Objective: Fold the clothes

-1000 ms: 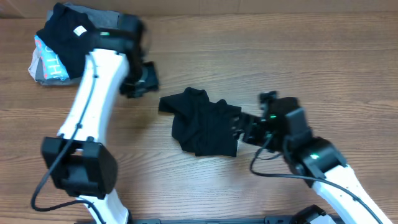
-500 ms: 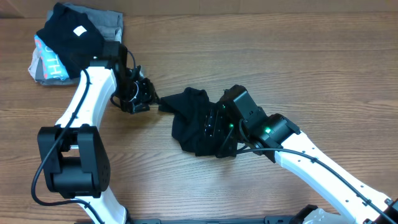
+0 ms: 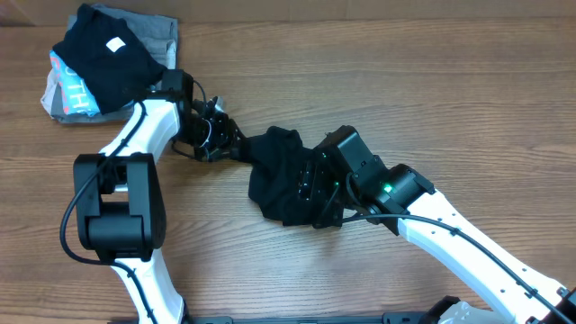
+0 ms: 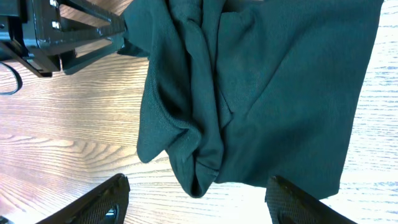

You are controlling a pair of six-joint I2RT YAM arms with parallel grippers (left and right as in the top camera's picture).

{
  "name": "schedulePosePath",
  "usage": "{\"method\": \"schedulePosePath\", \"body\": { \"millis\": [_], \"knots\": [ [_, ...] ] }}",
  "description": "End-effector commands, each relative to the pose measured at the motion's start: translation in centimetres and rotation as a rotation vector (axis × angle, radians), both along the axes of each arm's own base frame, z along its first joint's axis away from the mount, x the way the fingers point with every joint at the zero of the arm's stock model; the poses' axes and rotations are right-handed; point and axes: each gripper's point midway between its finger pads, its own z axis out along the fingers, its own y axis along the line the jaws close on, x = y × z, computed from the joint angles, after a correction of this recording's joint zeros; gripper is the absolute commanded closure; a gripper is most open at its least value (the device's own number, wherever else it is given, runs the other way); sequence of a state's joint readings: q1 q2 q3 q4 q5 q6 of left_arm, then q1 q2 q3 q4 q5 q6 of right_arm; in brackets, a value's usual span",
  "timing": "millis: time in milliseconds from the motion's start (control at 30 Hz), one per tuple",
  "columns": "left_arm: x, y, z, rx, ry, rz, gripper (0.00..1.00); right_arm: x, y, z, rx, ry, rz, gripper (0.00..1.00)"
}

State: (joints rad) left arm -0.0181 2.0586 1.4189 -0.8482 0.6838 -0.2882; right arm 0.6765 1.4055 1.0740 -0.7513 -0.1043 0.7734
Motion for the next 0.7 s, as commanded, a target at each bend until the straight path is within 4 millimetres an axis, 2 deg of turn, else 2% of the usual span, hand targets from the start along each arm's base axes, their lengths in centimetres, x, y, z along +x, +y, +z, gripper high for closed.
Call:
{"method": "schedulePosePath", "body": {
  "millis": [0, 200, 300, 333, 400, 433, 567, 667],
  "knots": [
    [0.2, -0.7, 0.3, -0.042, -0.010, -0.005, 0.56, 0.5, 0.5, 1.9, 0.031, -0.047, 0.012, 0.25],
    [0.4, -1.0, 0.3, -0.043, -0.023, -0.009, 0.56, 0.5, 0.5, 1.9, 0.031, -0.046, 0.012, 0.25],
    [0.4, -1.6, 0.3, -0.044, -0.032, -0.025, 0.62, 0.5, 0.5, 1.9, 0.030, -0.045, 0.012, 0.25],
    [0.4, -1.8, 0.3, -0.044, -0.034, -0.028, 0.68, 0.5, 0.5, 1.9, 0.030, -0.045, 0.012, 0.25],
    [0.3, -2.2, 0.3, -0.044, -0.033, -0.037, 0.89, 0.4, 0.5, 1.8, 0.027, -0.042, 0.012, 0.25],
    [0.3, -2.4, 0.4, -0.044, -0.034, -0.041, 0.96, 0.4, 0.4, 1.8, 0.025, -0.040, 0.012, 0.25],
    [-0.1, -2.7, 0.7, -0.056, -0.021, -0.047, 0.96, 0.4, 0.0, 1.6, 0.004, -0.040, 0.001, 0.25],
    [-0.3, -2.9, 2.3, -0.077, -0.031, -0.054, 0.96, 0.5, -0.9, 1.1, -0.040, -0.039, -0.027, 0.25]
  ]
}}
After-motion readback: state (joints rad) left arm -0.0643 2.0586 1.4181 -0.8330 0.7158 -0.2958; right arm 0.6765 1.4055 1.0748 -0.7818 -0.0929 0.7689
